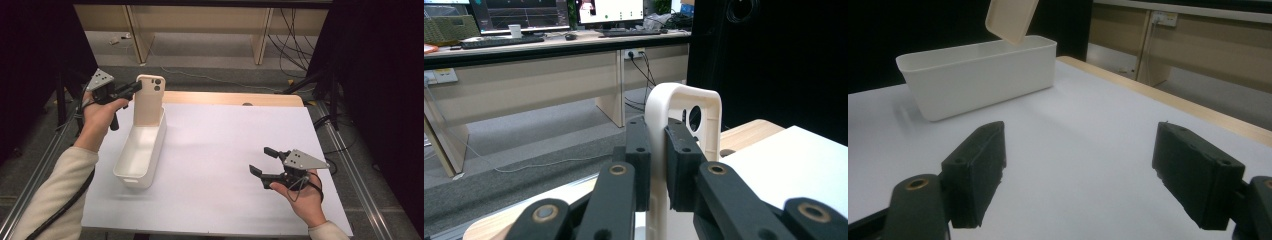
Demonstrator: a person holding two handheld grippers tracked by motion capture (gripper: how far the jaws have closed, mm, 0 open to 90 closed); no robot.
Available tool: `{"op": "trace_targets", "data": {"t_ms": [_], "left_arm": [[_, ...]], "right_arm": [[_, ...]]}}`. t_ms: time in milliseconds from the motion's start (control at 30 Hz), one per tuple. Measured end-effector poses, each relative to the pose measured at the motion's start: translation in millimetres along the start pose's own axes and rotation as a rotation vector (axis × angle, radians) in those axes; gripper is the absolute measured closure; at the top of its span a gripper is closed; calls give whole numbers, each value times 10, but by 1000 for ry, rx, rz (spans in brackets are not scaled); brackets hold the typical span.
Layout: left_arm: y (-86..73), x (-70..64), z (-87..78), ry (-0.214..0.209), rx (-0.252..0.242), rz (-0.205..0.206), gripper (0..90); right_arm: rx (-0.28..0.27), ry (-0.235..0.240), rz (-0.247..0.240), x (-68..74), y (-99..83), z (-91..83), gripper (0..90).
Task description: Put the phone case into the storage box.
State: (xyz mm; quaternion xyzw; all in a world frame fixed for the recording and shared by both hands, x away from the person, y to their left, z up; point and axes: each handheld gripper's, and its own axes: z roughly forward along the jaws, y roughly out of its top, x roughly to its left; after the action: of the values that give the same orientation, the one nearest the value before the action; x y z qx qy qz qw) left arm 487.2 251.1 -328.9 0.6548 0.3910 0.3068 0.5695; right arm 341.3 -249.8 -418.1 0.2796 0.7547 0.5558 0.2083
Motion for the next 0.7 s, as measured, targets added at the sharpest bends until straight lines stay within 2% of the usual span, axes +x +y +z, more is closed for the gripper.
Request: {"op": "trace_targets", "data": {"t_ms": [100,133,200,700], "left_arm": [[5,8,9,1,-4,0,820],[9,10,11,1,-4,0,820],[16,13,16,2,-4,2,820],[-14,75,63,11,4,-5,820]], "right_arm": [[-3,0,-1,-1,-2,3,227],[-15,-5,-18,-13,-2,8,227],[-20,-9,-21,-15,-4,13,227],[-24,-11,-12,-15,-15,13,227]]}}
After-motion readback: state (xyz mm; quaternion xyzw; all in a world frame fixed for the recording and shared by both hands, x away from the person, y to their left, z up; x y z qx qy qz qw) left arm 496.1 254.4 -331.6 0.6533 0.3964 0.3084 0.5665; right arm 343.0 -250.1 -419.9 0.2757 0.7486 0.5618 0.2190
